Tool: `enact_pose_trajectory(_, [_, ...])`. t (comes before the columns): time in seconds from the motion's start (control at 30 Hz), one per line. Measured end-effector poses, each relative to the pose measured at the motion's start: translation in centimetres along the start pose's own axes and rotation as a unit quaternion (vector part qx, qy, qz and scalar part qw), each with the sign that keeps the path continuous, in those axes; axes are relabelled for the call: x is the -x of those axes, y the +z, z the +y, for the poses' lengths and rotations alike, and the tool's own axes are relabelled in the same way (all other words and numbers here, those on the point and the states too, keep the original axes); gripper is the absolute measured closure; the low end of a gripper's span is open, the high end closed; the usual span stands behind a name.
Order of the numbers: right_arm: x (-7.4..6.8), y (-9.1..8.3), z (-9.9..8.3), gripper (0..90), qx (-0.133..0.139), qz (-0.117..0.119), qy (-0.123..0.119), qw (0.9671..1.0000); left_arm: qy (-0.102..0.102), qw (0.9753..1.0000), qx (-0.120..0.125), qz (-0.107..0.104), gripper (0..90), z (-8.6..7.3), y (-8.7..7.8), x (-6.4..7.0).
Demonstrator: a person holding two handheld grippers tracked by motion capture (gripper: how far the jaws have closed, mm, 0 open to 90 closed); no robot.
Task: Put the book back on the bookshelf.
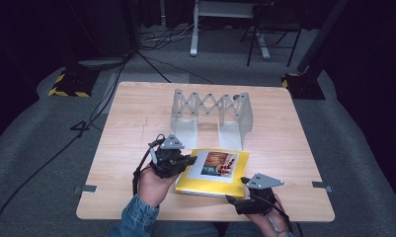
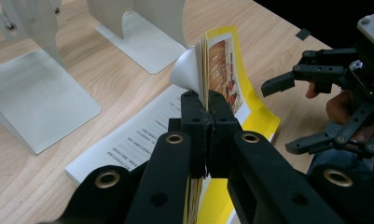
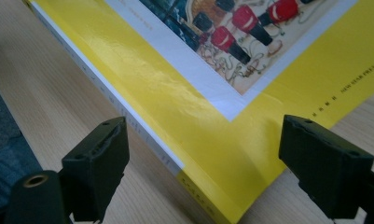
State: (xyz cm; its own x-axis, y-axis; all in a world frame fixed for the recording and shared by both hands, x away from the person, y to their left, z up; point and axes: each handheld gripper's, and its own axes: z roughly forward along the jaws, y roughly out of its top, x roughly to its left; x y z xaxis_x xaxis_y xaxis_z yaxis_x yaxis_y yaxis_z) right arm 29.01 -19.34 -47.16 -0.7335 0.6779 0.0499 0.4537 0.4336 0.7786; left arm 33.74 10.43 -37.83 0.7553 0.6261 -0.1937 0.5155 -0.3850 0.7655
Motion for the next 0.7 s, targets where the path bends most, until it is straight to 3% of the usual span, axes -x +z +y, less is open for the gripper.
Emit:
enact_pose_trajectory(0.07, [-0.2, 0.8, 0.5, 17.3, -0.018, 0.015, 0.005, 0.9997, 0.005, 1.0, 0.001, 0.002, 88.1, 0.1, 0.0, 0.1])
enact_pose_trajectory(0.17, [-0.4, 1.2, 0.6, 18.0, -0.013, 0.021, 0.004, 0.9997, 0.003, 1.0, 0.004, -0.004, 88.1, 0.2, 0.0, 0.0])
enact_pose_trajectory(0.33, [-1.7, 2.0, 0.7, 16.0, 0.009, -0.006, -0.028, 0.9996, -0.008, 0.9996, 0.009, -0.025, 88.1, 0.2, -0.1, 0.0])
enact_pose_trajectory(0.47, [-2.5, 2.6, 0.7, 14.8, 0.019, -0.024, -0.055, 0.998, -0.006, 0.9995, 0.008, -0.029, 88.1, 0.5, 0.1, 0.0])
enact_pose_trajectory(0.53, [-2.8, 3.1, 0.5, 14.3, 0.02, -0.046, -0.071, 0.9962, -0.009, 0.9994, 0.005, -0.033, 88.1, 0.7, 0.3, 0.0])
enact_pose_trajectory(0.57, [-2.8, 3.1, 0.5, 14.3, 0.02, -0.046, -0.071, 0.9962, -0.01, 0.9994, 0.005, -0.034, 88.1, 0.8, 0.4, 0.1])
enact_pose_trajectory(0.6, [-3.0, 3.3, 0.4, 13.6, 0.021, -0.064, -0.079, 0.9945, -0.006, 0.9993, 0.006, -0.037, 88.1, 0.9, 0.4, 0.2])
enact_pose_trajectory(0.7, [-3.3, 3.4, 0.3, 13.5, 0.023, -0.082, -0.092, 0.9921, -0.006, 0.999, 0.008, -0.044, 88.1, 1.3, 0.5, 0.4])
